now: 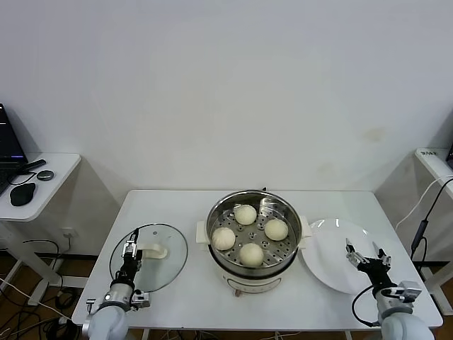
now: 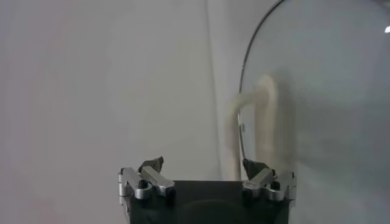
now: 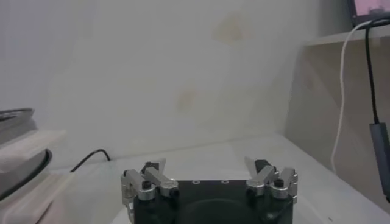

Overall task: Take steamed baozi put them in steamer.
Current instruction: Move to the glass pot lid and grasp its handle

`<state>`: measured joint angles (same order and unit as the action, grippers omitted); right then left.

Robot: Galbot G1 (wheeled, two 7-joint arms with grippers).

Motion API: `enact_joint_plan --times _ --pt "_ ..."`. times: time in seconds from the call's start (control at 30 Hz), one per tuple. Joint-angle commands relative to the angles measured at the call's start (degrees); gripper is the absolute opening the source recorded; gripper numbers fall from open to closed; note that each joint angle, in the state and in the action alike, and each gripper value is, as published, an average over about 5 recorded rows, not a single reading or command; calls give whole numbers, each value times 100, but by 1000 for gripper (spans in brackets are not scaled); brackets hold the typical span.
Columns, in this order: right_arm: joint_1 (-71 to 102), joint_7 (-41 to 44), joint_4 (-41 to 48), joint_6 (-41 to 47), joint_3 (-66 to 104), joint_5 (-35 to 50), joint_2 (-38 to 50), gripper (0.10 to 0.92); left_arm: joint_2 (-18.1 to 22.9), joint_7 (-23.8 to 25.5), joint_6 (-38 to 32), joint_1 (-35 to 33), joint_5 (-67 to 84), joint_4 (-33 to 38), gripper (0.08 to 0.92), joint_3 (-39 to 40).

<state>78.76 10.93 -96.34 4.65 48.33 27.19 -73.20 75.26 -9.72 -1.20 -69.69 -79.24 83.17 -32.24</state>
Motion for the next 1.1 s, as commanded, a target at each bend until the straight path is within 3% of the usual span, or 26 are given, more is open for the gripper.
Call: enact_joint_plan --times 0.03,1.1 --pt "37 4 -8 -17 7 -37 -21 823 76 -263 235 198 179 -287 823 35" --pt "119 19 -22 -70 6 -136 -95 823 -102 -388 8 468 106 -739 818 214"
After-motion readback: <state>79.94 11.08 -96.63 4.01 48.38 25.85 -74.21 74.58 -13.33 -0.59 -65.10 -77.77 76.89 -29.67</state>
